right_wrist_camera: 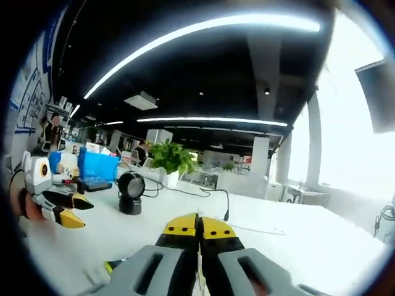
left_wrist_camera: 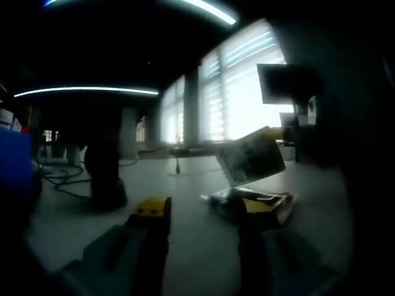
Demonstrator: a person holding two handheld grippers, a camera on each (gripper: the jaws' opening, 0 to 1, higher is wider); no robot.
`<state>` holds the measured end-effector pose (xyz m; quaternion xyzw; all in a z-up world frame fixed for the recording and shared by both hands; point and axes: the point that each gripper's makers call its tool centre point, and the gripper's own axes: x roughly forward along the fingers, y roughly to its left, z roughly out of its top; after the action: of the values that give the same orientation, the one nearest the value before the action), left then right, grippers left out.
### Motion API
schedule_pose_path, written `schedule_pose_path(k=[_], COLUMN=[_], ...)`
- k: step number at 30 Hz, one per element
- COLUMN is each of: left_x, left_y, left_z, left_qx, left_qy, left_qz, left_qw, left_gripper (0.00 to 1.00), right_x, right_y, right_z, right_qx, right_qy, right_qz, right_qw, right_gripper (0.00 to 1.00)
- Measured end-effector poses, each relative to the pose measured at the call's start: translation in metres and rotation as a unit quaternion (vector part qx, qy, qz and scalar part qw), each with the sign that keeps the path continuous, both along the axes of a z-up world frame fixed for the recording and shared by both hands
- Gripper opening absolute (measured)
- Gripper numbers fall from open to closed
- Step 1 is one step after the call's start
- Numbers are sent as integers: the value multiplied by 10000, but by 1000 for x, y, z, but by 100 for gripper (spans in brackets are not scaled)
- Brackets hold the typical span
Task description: Clip sheet goods on table flip sheet goods clip sheet goods scan sheet goods put sheet goods back to table
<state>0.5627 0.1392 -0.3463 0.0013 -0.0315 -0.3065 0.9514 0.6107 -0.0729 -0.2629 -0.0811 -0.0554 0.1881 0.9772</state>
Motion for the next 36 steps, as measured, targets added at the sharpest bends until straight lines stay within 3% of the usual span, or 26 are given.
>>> schedule_pose_path(k=[4, 19, 27, 31, 36], left_x=[0, 0, 0, 0, 0], left_y=[0, 0, 0, 0, 0], left_z=[1, 1, 1, 2, 1], left_qx=[-2, -5, -10, -12, -10], left_qy=[-15, -23, -28, -35, -29], left_qz=[-2, -4, -13, -13, -10], left_qw=[10000, 10000, 10000, 10000, 10000], left_gripper=[36, 36, 36, 36, 36], right_x=[1, -2, -3, -2, -3], right_y=[-3, -32, -53, -65, -87], right_z=[8, 28, 27, 18, 6], right_qx=[16, 879, 1192, 1450, 2121], right_qy=[-49, -171, -169, -62, 120], right_qz=[-86, -384, -567, -708, -922], right_qw=[9999, 9952, 9911, 9869, 9728], right_gripper=[0, 0, 0, 0, 0])
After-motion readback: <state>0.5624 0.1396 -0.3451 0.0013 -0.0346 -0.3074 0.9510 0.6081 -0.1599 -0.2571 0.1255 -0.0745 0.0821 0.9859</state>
